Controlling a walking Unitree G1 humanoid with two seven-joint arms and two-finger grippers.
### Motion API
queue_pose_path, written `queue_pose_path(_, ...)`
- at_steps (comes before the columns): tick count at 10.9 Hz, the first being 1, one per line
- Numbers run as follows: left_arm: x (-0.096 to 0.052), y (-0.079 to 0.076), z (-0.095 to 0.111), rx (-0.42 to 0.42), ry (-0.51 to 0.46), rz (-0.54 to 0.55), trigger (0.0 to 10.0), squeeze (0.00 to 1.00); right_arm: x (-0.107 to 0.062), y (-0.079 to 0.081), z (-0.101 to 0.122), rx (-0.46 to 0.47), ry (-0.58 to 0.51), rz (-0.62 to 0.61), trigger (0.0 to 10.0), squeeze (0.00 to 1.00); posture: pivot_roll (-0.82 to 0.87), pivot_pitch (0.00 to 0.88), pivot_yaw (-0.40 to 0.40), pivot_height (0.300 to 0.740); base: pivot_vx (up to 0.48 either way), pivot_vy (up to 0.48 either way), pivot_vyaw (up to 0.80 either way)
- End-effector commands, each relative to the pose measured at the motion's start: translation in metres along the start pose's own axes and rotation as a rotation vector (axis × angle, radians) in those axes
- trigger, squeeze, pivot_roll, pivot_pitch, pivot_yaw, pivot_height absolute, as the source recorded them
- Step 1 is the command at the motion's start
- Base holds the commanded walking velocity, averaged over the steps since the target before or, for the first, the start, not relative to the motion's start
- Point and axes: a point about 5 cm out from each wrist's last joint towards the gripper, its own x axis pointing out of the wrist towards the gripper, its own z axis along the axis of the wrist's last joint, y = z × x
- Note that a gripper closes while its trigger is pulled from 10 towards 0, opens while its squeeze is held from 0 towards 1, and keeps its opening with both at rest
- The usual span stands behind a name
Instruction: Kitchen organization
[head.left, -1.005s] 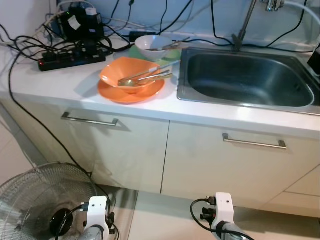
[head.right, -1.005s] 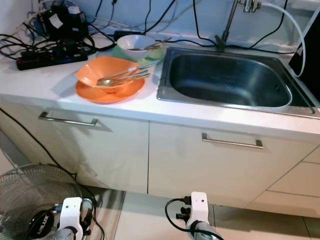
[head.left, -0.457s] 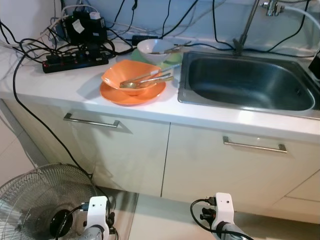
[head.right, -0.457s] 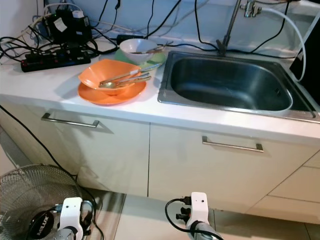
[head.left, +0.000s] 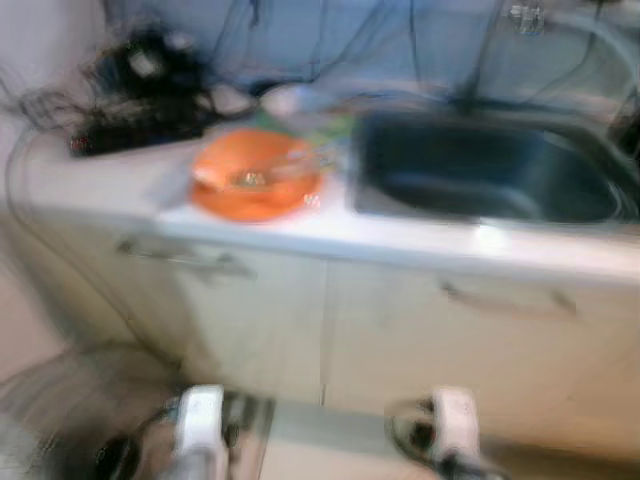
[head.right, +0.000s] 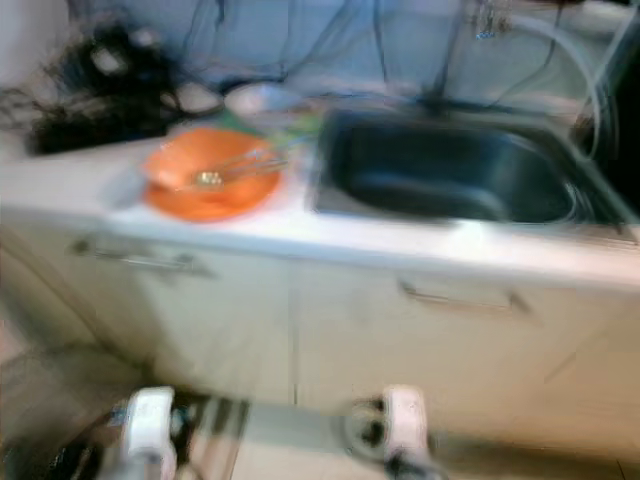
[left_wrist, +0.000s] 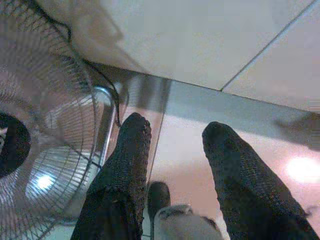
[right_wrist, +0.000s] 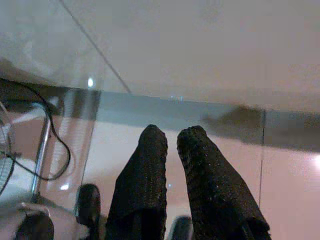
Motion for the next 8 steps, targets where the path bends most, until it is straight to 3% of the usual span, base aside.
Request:
queue_pose_path(1, -0.0005, 0.0058, -0.0003, 0.011, 0.006, 0.016, 10.0, 0.0, 0.0022, 0.007, 0.0051, 0.007, -0.023, 0.014, 10.0, 0.0, 0.18, 0.006, -0.018, 0.74, 0.356, 0.0, 0.0)
queue_pose_path(8, -0.0005, 0.0055, 0.0, 0.014, 0.003, 0.017, 10.0, 0.0, 0.002, 0.0079, 0.0041, 0.006, -0.022, 0.019, 10.0, 0.0, 0.18, 0.008, -0.017, 0.74, 0.337, 0.0, 0.0)
